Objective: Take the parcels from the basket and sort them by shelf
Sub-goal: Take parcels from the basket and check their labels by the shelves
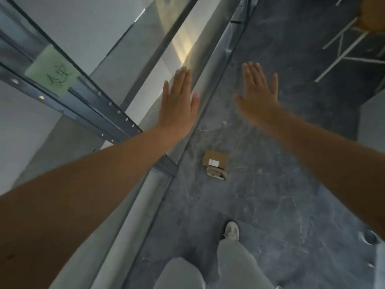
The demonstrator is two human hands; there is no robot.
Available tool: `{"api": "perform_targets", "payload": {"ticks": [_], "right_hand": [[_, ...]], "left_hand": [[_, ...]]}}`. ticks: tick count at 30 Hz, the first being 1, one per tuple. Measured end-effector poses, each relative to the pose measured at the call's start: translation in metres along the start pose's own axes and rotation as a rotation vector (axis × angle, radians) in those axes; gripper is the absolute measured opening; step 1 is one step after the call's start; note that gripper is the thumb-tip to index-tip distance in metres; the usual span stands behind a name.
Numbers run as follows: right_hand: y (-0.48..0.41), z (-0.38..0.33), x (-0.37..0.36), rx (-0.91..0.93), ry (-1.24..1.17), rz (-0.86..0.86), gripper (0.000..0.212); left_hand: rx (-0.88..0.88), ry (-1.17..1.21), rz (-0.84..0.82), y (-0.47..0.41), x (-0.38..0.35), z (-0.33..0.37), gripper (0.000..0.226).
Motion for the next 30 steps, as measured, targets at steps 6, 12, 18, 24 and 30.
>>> {"api": "perform_targets", "payload": {"ticks": [6, 12, 18, 24, 30], "right_hand": [[-0.018, 0.022, -0.067, 0.015, -0.087, -0.055, 0.071], [-0.050, 0.031, -0.147, 0.002, -0.141, -0.112, 0.069], [-0.067, 0.056, -0.245, -0.058, -0.168, -0.204, 0.068], [-0.062, 0.100, -0.350, -0.181, -0.176, -0.336, 0.067], [-0.041, 0.139, -0.447, -0.341, -0.240, -0.389, 0.058]], "left_hand": [[0.082, 0.037, -0.105, 0.000, -0.064, -0.022, 0.056], [0.105, 0.021, -0.166, -0.023, -0.144, -0.059, 0.055], [0.179, -0.030, -0.326, -0.042, -0.262, -0.111, 0.054], [0.212, -0.010, -0.449, -0.053, -0.373, -0.145, 0.054], [0.219, -0.026, -0.545, -0.057, -0.470, -0.182, 0.053]]}}
Point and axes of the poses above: each hand's wrist, its own y-axis away from the middle knuckle, its own x-axis out of the back of the hand, z = x × y, the point moved 9 cm from there along -y, towards the middle knuckle, and after that the axes turned 11 degrees about x, right-handed, at the moved point
